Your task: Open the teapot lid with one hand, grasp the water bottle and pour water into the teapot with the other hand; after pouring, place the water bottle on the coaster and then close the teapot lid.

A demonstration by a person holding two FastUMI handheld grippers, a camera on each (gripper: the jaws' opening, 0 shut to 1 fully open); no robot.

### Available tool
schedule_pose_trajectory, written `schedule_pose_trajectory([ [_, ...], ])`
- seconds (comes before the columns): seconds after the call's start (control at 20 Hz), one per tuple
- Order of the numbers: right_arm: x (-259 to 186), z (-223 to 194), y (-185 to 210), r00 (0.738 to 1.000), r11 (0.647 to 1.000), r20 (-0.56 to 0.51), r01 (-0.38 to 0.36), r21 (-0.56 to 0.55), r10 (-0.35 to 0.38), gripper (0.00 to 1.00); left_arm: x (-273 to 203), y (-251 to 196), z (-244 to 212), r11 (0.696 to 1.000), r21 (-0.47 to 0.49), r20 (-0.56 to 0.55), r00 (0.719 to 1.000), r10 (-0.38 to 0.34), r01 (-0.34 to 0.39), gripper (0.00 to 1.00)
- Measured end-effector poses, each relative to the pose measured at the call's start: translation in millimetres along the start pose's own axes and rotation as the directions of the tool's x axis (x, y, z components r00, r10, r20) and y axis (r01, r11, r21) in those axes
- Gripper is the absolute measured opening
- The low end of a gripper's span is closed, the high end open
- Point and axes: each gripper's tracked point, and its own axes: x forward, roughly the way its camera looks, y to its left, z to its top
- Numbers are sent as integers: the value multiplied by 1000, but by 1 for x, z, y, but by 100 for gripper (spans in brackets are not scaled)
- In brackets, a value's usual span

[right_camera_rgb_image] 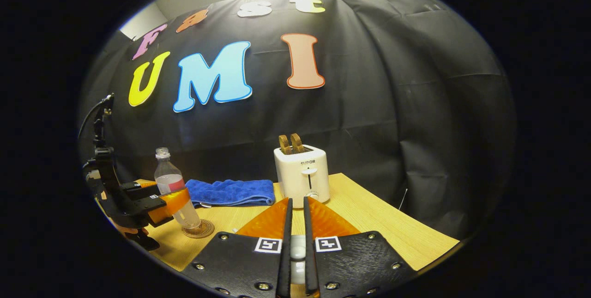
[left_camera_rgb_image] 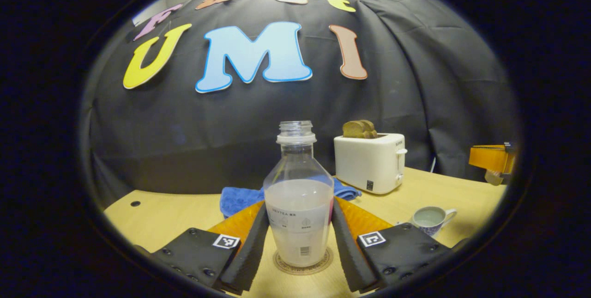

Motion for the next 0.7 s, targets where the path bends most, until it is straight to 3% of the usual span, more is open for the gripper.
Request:
schedule_pose_trajectory([
  [0.7, 3, -5, 3, 1000, 1000, -11, 0, -20, 0, 12, 11, 5, -22, 1000, -15, -37, 999, 7, -7, 89],
])
